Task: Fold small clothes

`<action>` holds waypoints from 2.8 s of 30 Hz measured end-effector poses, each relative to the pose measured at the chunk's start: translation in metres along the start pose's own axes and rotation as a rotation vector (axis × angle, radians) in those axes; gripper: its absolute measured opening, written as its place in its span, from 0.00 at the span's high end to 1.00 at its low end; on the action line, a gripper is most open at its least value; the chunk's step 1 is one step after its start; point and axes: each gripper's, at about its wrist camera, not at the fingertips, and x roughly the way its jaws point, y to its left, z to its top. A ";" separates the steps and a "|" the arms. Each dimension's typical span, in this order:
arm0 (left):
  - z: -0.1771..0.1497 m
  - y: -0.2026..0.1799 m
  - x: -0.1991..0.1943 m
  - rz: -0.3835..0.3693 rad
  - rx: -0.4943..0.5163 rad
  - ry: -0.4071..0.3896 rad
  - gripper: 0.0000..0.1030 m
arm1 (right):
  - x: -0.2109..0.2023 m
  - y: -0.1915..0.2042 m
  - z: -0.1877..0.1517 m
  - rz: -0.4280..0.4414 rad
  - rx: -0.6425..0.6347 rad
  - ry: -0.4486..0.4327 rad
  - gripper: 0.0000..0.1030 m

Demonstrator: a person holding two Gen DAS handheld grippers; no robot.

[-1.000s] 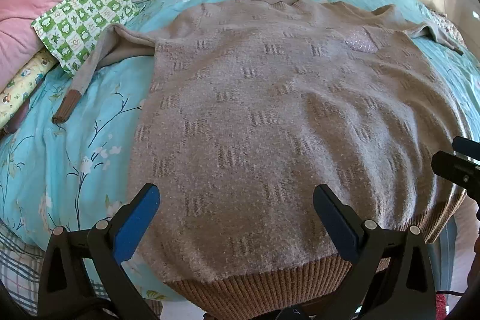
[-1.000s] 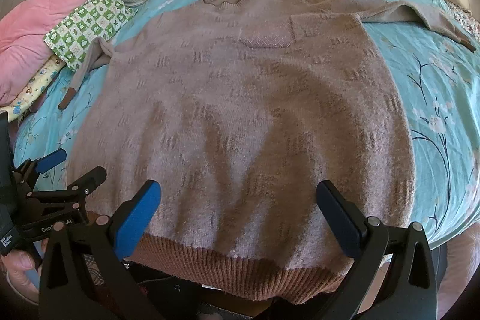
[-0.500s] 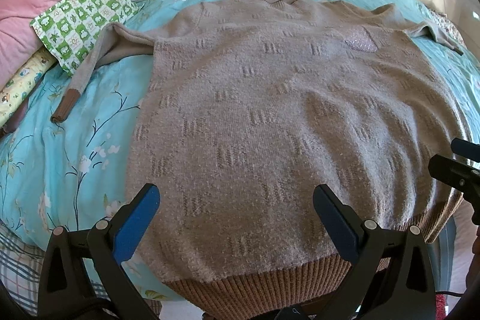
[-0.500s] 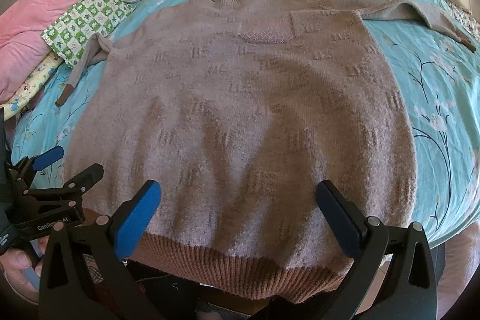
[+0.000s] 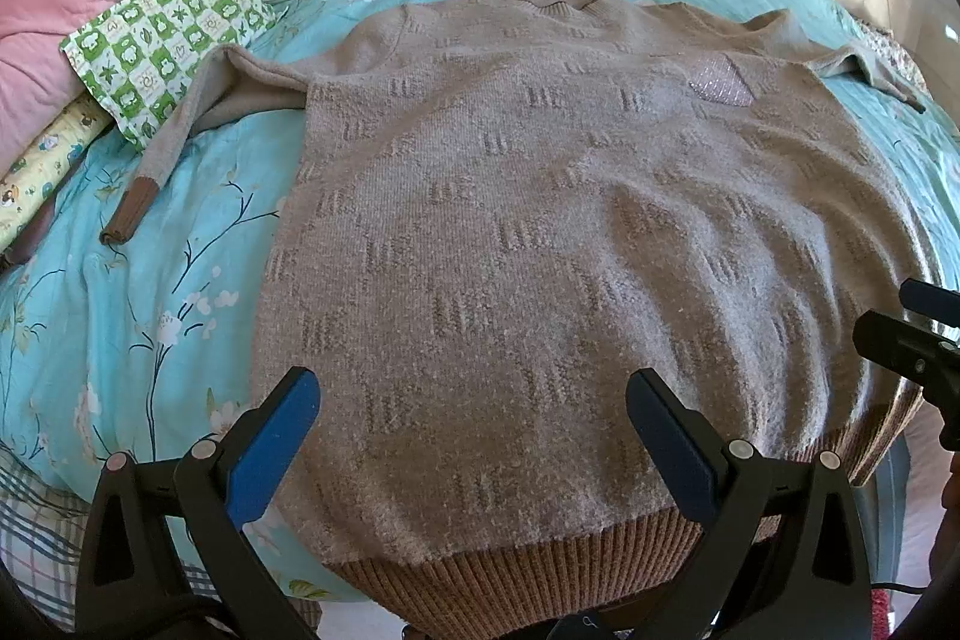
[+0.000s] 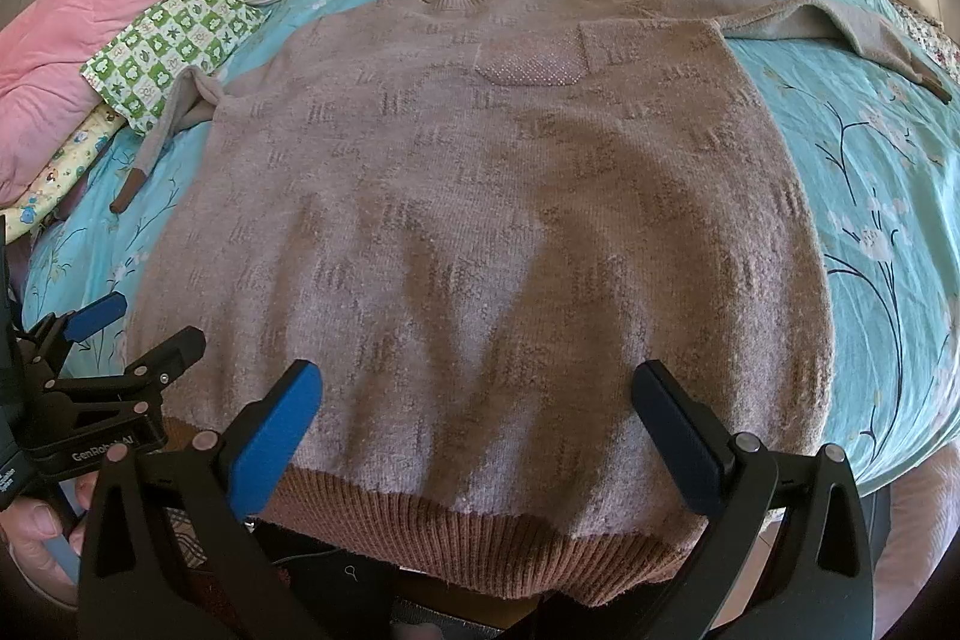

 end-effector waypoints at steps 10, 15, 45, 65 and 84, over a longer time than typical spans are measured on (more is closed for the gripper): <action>0.001 0.001 0.002 -0.010 -0.001 0.016 0.01 | 0.001 0.000 0.000 0.004 0.003 0.000 0.00; 0.003 0.002 0.005 -0.026 -0.008 0.024 0.01 | 0.001 0.000 0.001 0.005 0.003 0.001 0.00; 0.114 0.029 0.058 -0.108 -0.065 -0.011 0.01 | -0.035 -0.211 0.099 -0.119 0.392 -0.218 0.00; 0.204 0.029 0.139 -0.127 -0.096 0.021 0.01 | -0.008 -0.450 0.195 -0.281 0.818 -0.371 0.47; 0.175 0.042 0.112 -0.236 -0.117 0.005 0.01 | -0.031 -0.188 0.294 0.204 0.283 -0.444 0.92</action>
